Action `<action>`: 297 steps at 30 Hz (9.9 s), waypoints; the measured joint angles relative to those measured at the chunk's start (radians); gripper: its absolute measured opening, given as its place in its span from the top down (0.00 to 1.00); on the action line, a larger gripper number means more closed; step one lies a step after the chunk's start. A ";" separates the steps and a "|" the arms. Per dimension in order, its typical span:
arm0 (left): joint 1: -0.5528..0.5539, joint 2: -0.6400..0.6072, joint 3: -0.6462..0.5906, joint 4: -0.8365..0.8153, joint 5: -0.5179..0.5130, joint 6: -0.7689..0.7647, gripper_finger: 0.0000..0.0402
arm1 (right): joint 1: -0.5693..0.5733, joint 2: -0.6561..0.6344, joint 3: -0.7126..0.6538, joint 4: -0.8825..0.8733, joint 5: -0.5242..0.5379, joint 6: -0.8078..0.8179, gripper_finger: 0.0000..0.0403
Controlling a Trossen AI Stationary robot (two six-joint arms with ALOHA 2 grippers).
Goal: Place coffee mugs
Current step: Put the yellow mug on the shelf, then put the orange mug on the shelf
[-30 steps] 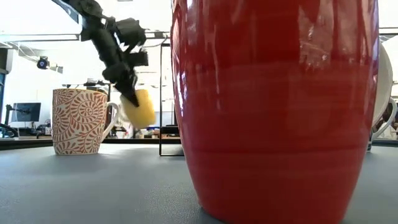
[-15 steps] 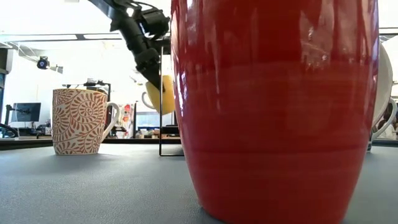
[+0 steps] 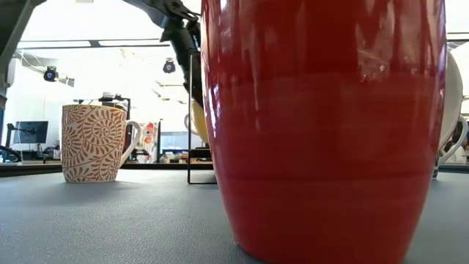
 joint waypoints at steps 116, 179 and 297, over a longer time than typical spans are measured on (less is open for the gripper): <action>0.041 0.156 0.195 -0.136 -0.181 -0.010 0.75 | 0.000 -0.034 -0.083 0.000 0.000 0.047 0.82; -0.480 -0.093 0.068 -0.656 -0.047 -0.862 0.75 | 0.000 -0.034 -0.083 0.000 0.000 0.047 0.83; -0.164 0.351 0.520 -0.279 -0.183 -0.570 0.88 | 0.000 -0.034 -0.083 0.000 0.000 0.047 0.83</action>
